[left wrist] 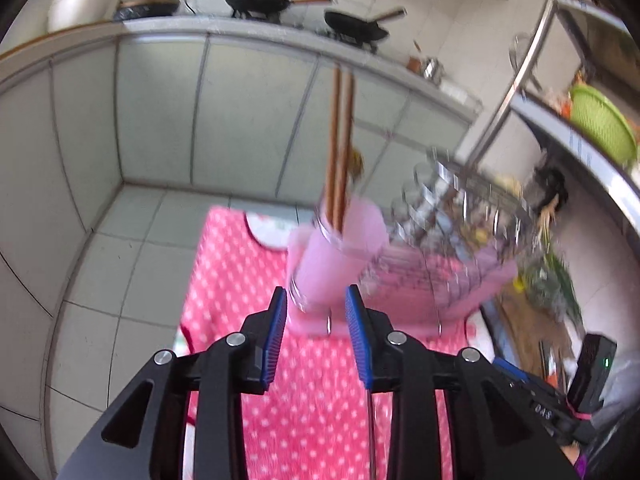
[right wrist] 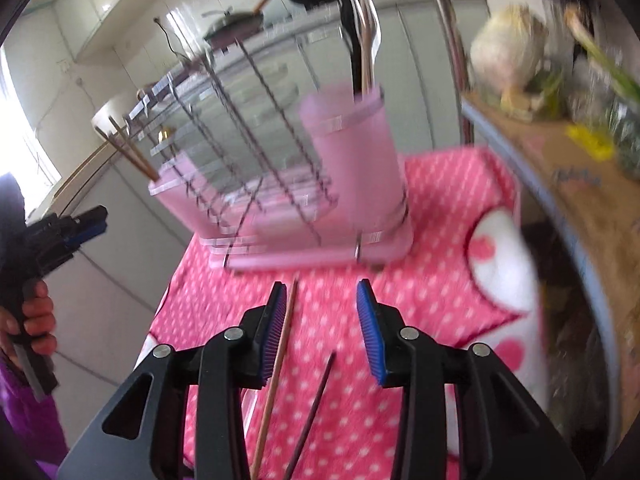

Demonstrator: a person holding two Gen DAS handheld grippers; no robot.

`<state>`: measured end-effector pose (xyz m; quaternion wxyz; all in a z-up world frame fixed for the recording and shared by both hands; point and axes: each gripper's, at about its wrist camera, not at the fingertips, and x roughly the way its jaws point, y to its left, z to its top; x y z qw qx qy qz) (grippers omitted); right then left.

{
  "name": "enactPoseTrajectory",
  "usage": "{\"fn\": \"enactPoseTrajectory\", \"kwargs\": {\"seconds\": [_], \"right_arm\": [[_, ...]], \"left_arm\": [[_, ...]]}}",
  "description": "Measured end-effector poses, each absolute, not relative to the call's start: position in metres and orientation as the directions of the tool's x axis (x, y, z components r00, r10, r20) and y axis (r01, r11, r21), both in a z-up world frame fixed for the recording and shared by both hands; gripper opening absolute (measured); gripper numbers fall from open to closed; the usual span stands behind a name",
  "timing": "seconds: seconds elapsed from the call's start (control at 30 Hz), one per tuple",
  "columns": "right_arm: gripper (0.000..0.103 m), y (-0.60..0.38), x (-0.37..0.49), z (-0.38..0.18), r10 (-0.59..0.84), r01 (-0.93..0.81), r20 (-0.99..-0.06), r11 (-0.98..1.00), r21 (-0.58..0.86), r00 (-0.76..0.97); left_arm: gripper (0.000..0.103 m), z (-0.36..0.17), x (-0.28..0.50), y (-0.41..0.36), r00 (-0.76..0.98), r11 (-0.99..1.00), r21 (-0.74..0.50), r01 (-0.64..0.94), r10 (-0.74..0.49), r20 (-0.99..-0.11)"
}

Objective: Organize utensils
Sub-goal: 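Grasp a wooden chopstick with the left tool while the right tool grasps another chopstick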

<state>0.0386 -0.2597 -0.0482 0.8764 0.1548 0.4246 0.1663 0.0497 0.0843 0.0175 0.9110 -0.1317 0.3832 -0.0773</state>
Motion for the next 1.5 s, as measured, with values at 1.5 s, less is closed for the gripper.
{"fn": "enactPoseTrajectory", "kwargs": {"seconds": [1.5], "right_arm": [[0.004,-0.235,0.052,-0.133,0.411,-0.071,-0.841,0.908,0.414,0.353]], "left_arm": [[0.007,-0.144,0.121,-0.062,0.18,0.965,-0.194,0.178,-0.226,-0.957]]}}
